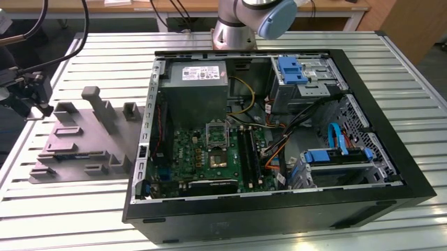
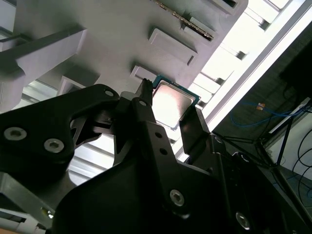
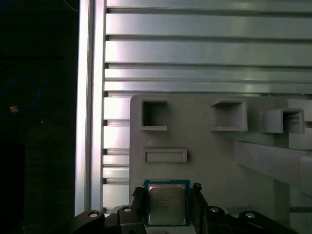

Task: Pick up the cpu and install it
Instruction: 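Pick up the cpu and move it towards the insertion slot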

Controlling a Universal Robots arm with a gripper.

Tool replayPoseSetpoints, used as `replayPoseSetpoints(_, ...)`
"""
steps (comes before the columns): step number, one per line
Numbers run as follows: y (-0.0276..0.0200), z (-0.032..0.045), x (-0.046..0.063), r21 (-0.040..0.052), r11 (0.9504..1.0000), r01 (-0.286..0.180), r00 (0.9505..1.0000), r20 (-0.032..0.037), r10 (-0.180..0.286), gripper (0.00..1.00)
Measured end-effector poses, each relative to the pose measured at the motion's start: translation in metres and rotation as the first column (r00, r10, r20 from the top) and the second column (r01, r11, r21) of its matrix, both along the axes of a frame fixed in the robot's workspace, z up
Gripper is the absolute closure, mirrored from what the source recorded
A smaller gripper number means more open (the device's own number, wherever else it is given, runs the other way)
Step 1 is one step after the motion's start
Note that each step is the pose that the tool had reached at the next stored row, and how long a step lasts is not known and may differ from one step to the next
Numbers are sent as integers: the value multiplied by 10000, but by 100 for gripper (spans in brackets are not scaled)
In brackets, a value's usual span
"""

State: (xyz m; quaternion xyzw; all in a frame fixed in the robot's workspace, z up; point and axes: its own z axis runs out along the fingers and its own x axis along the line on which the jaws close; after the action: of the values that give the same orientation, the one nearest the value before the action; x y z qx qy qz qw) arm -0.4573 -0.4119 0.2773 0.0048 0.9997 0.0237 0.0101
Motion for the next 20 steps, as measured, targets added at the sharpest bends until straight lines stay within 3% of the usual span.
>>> replayPoseSetpoints(20,0,74,0,-4,10000,0,10000,-2,0,53)
